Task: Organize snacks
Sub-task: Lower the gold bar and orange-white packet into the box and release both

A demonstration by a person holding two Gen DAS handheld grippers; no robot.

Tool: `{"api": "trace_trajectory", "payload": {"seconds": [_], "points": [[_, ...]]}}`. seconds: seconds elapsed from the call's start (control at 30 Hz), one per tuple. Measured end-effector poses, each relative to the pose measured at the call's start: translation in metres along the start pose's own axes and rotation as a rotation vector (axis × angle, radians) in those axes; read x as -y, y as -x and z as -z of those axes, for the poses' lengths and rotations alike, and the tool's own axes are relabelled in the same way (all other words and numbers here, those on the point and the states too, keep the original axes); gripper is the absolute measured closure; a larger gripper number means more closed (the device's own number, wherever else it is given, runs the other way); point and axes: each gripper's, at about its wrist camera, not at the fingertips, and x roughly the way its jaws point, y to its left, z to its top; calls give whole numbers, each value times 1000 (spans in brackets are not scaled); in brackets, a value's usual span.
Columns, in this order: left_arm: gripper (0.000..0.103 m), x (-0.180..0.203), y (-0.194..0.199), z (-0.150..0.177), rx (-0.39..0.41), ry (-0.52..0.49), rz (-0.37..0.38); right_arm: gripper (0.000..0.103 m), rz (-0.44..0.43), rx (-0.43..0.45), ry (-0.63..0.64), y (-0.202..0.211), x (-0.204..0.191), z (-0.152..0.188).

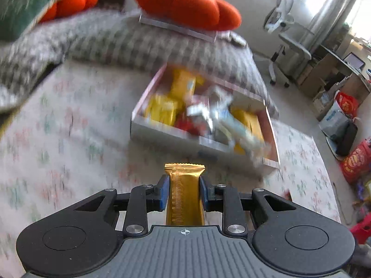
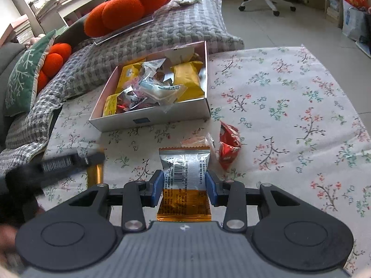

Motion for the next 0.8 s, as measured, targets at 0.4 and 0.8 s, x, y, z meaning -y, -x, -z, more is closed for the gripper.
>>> {"api": "trace_trajectory", "payload": {"seconds": [0.4,0.8], "points": [[78,-21,-51,-68,99,77,53,67,-168,55,5,-38,-26,-59],[78,-25,-108,-87,106,65,55,67,-190,109,-74,-101,-32,-105]]}}
